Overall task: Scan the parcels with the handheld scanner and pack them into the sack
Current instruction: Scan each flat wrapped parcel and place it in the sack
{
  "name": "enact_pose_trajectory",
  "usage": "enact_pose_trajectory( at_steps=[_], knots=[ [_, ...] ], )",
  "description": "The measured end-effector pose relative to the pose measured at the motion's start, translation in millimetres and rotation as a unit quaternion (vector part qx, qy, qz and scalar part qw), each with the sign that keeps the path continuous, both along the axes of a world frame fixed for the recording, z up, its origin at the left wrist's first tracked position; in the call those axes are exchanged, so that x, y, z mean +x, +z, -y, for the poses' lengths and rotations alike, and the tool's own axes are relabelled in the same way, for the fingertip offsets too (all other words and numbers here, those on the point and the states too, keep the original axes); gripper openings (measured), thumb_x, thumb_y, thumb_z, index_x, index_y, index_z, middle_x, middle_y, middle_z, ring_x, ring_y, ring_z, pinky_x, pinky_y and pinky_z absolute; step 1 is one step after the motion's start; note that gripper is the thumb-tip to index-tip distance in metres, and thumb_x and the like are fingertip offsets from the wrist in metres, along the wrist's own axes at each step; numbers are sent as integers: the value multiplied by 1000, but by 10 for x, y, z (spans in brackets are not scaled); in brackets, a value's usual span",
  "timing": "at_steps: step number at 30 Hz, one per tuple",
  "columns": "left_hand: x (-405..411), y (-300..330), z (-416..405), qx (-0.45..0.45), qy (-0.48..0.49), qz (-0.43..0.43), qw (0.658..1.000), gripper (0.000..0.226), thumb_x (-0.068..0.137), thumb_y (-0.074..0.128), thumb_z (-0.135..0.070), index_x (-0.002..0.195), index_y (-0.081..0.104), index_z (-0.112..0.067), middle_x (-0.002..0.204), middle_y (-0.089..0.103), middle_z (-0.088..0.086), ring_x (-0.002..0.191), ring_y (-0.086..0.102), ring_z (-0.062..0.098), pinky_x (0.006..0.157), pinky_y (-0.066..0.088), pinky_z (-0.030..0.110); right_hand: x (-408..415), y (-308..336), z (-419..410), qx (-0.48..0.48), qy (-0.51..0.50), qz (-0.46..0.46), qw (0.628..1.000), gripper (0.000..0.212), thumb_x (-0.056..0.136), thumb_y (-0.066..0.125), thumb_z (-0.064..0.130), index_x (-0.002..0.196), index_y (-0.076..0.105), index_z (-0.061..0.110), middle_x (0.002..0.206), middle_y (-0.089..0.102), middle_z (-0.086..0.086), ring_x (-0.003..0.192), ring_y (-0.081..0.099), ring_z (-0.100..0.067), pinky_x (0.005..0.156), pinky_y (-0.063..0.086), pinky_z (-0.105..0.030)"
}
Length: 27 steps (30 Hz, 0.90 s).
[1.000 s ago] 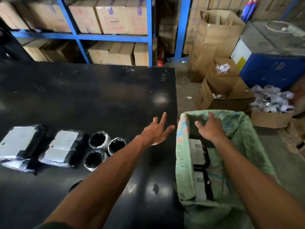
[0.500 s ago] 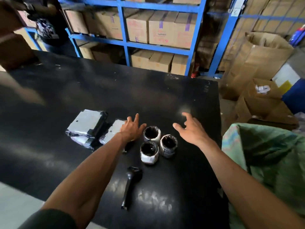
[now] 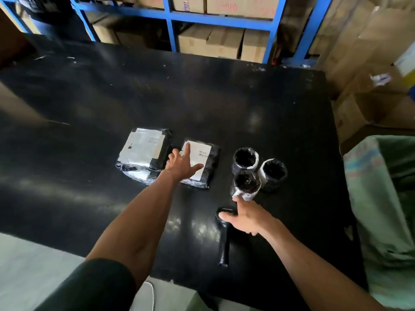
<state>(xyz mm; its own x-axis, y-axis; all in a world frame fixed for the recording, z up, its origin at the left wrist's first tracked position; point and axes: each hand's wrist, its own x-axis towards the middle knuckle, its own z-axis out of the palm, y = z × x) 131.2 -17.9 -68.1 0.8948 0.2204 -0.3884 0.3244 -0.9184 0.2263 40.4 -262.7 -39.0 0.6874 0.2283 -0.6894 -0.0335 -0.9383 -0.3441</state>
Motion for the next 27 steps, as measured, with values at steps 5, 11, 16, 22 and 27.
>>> enact_pose_trajectory(
  at_steps=[5,11,16,22,27],
  knots=[
    [212,-170,-88,-54,-1,-47,997,130,75,78,-62,158,-15,-27,151,23,29,136,31,50,113,30,57,-147,-225,-94,19,-77,-77,994,103,68,66,79,148,26,28,132,59,-7,107,68,-28,84,61,-42],
    [334,-211,-190,-87,12,-93,992,149,63,90,-57,152,-29,-40,157,6,35,145,12,53,116,20,60,-336,-464,-184,105,-207,-44,972,83,78,82,42,147,37,32,127,62,-1,118,60,-23,95,49,-30],
    [246,-340,-257,-112,27,-123,986,140,71,87,-52,152,-27,-44,157,-10,41,147,-2,56,118,12,60,-328,-446,-152,154,-252,-37,955,70,78,78,19,140,50,36,116,65,6,99,62,-12,70,45,-16],
    [1,-507,-291,-239,99,-14,966,134,57,88,-66,159,4,-41,152,43,17,145,27,47,121,25,50,-180,-287,-24,277,-341,-95,893,39,89,61,5,126,59,17,82,73,-11,60,69,-12,59,55,-29],
    [-206,-467,-120,-323,170,5,931,146,42,94,-63,158,7,-46,142,55,5,133,50,27,114,40,40,-5,-42,-96,370,-385,-112,838,39,93,57,1,126,54,23,86,65,-19,53,58,-28,48,51,-35]
  ],
)
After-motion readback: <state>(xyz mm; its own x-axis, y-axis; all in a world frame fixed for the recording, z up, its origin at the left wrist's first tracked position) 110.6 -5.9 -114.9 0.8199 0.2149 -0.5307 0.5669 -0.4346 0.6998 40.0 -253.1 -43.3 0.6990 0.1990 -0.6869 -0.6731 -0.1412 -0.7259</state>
